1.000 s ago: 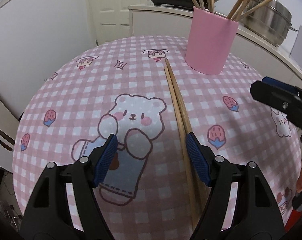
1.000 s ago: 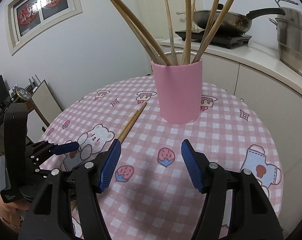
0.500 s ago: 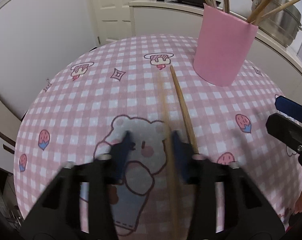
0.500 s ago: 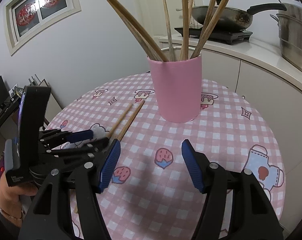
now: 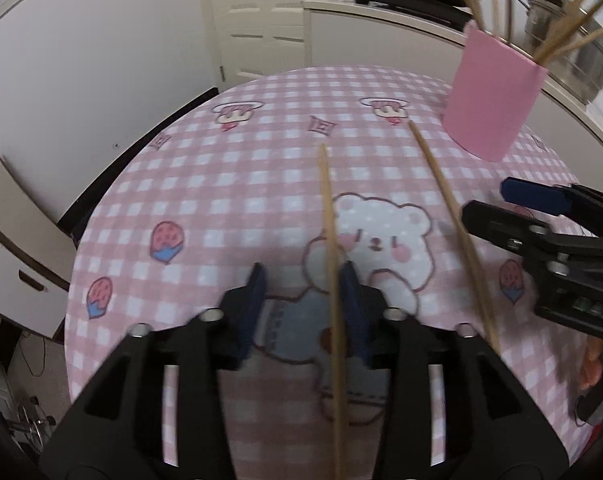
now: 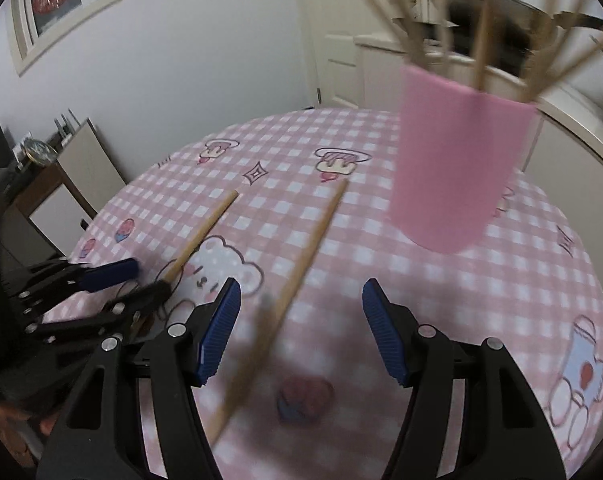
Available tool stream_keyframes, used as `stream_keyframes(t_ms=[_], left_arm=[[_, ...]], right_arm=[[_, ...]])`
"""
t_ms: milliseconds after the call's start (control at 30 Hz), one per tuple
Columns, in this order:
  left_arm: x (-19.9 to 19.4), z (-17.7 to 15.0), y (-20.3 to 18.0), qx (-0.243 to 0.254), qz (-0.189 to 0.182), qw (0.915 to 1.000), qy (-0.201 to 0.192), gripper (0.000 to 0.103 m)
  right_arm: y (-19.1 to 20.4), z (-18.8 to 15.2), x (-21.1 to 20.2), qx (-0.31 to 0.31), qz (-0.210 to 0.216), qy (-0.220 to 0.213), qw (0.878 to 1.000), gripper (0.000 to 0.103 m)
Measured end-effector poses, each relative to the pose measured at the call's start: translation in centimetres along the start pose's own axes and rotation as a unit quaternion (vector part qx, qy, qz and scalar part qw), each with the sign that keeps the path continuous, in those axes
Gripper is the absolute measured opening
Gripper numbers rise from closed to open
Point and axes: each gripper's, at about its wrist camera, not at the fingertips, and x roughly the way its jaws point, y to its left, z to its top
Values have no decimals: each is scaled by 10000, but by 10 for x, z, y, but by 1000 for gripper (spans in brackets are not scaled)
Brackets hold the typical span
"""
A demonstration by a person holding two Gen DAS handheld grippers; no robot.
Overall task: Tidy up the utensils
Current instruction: 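Grasp another chopstick from the pile with the left tool while the right tool approaches the pile, then close the right tool on the last wooden chopstick while the left tool holds its chopstick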
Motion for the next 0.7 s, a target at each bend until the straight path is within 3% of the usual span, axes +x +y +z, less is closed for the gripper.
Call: stream_keyframes(t_ms=[167, 367, 433, 533, 600, 700], left_arm=[[7, 10, 7, -138, -25, 9999, -35, 47], [22, 29, 5, -66, -48, 10000, -1, 47], [26, 36, 5, -61, -62, 10000, 14, 47], [33, 43, 1, 14, -113, 9999, 53, 47], [36, 48, -2, 26, -140, 9999, 69, 46], [41, 55, -5, 37, -201, 9998, 89, 34]], right_arm=[[7, 20, 26, -108, -294, 247, 9992, 59], [4, 36, 43, -223, -584, 445, 9971, 46], [3, 41, 45, -257, -614, 473, 9967, 29], [3, 47, 48, -380, -627, 506, 9960, 13], [4, 49, 49, -416, -601, 520, 9960, 9], [3, 50, 50, -440, -522, 522, 9963, 9]])
